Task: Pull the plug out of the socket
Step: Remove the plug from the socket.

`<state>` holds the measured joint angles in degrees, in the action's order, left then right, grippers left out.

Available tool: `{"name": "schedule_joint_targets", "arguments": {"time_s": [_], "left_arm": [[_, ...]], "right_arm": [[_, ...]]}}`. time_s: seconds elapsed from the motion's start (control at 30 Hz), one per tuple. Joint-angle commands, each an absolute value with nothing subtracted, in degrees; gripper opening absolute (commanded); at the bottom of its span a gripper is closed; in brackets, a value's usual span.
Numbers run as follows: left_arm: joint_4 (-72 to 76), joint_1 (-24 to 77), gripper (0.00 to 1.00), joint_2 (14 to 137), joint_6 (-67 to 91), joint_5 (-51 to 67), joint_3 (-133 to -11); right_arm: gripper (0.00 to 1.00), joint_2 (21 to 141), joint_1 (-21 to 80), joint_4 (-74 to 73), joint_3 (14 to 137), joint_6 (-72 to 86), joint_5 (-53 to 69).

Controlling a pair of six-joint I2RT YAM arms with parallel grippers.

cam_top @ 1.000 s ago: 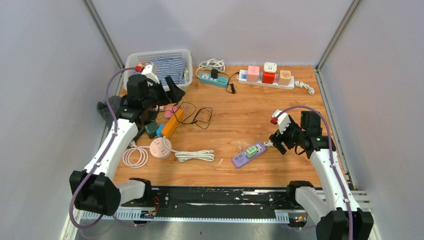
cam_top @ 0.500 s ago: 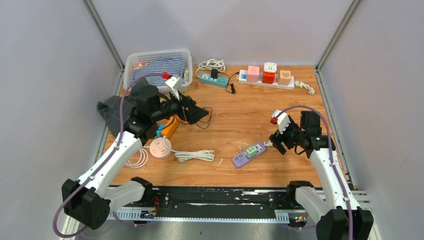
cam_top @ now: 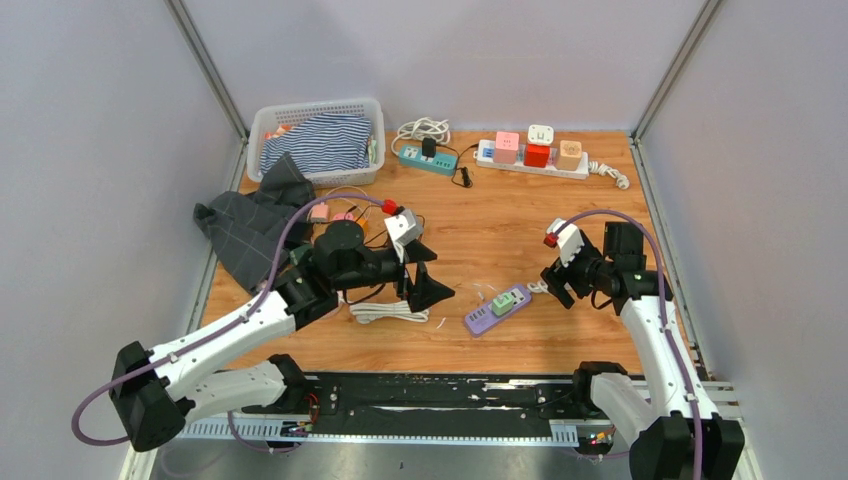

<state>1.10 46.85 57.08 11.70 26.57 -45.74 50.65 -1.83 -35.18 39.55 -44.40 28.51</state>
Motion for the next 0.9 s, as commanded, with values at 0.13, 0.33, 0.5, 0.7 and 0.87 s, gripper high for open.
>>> {"name": "schedule_joint_targets", "arguments": {"time_s": [0.13, 0.33, 0.5, 0.7, 0.87], "left_arm": [[10.7, 55.9, 1.00, 60.4, 11.6, 5.4, -38.2], [14.9, 62.0, 1.00, 66.2, 13.5, -3.3, -37.1], [16.4, 66.4, 1.00, 74.3, 13.1, -7.9, -38.3], [17.2, 72.7, 1.00, 81.5, 8.9, -20.0, -39.9], [21.9, 76.0, 1.00, 80.0, 8.0, -27.7, -36.1]], "right_arm": [[0.80, 50.9, -3.4, -36.6, 38.9, -44.3, 29.1], [0.80, 51.0, -3.8, -36.6, 38.9, -44.1, 29.1], [0.80, 50.9, -4.0, -36.7, 38.9, -44.1, 29.4], [0.80, 50.8, -4.3, -37.0, 38.9, -44.3, 30.0], [0.80, 51.4, -4.4, -37.1, 38.9, -44.3, 30.0]]}}
